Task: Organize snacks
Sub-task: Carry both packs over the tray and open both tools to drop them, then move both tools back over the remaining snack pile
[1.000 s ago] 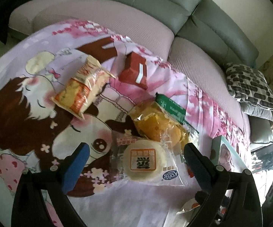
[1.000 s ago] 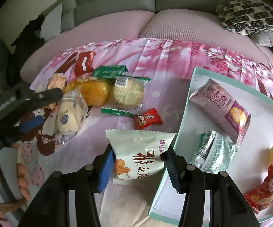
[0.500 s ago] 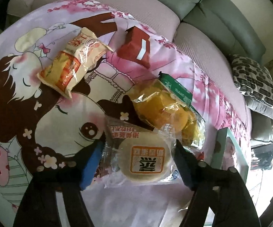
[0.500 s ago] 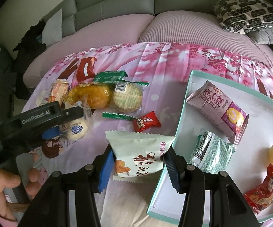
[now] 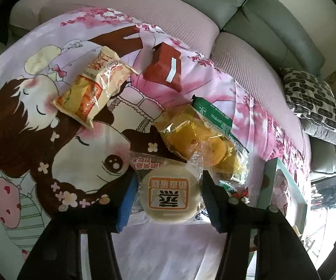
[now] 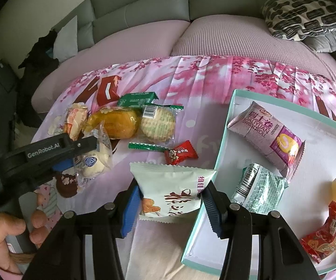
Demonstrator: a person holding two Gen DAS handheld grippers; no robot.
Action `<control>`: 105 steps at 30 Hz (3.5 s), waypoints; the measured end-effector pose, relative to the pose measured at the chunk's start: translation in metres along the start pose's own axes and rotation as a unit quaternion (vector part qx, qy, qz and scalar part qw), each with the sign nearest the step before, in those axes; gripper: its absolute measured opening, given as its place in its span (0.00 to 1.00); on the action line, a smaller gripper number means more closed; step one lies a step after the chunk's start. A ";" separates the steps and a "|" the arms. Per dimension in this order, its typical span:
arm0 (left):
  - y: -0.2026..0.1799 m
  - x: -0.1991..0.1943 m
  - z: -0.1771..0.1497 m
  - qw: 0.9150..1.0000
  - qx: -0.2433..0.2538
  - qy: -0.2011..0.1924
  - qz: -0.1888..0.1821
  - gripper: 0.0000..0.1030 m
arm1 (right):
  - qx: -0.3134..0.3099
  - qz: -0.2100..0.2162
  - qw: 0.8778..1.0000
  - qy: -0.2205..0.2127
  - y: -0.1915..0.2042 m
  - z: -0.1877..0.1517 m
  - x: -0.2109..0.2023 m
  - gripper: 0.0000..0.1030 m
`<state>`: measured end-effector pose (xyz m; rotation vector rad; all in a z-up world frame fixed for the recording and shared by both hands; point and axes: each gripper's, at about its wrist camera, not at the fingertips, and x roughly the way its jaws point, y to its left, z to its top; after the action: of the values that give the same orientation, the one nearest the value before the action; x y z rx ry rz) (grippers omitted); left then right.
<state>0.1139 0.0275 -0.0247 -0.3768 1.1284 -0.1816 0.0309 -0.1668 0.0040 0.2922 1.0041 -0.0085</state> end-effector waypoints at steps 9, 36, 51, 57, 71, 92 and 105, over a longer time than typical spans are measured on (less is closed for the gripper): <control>-0.001 -0.025 -0.002 0.999 0.002 -0.032 -0.001 0.54 | 0.009 0.009 1.000 -0.019 -0.003 0.002 -0.013 0.53; -0.042 -0.084 -0.014 0.992 0.050 -0.110 -0.025 0.54 | 0.086 0.006 0.992 -0.091 -0.052 0.006 -0.064 0.53; -0.154 -0.063 -0.072 0.971 0.216 -0.065 -0.081 0.54 | 0.208 -0.076 0.970 -0.096 -0.156 -0.012 -0.084 0.53; -0.189 -0.044 -0.098 0.958 0.272 -0.040 -0.086 0.54 | 0.228 -0.097 0.965 -0.091 -0.173 -0.019 -0.084 0.53; -0.230 -0.012 -0.126 0.936 0.343 -0.032 -0.078 0.55 | 0.256 -0.099 0.958 -0.085 -0.193 -0.029 -0.085 0.53; -0.229 -0.016 -0.125 0.937 0.340 -0.048 -0.068 0.75 | 0.256 -0.102 0.958 -0.077 -0.194 -0.027 -0.083 0.67; -0.180 -0.013 -0.084 0.975 0.214 -0.062 0.007 0.77 | 0.237 -0.103 0.964 -0.069 -0.186 -0.024 -0.081 0.69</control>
<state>0.0410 -0.1510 0.0242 0.0045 0.9372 -0.3763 -0.0585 -0.3496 0.0150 0.6143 0.8802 -0.4591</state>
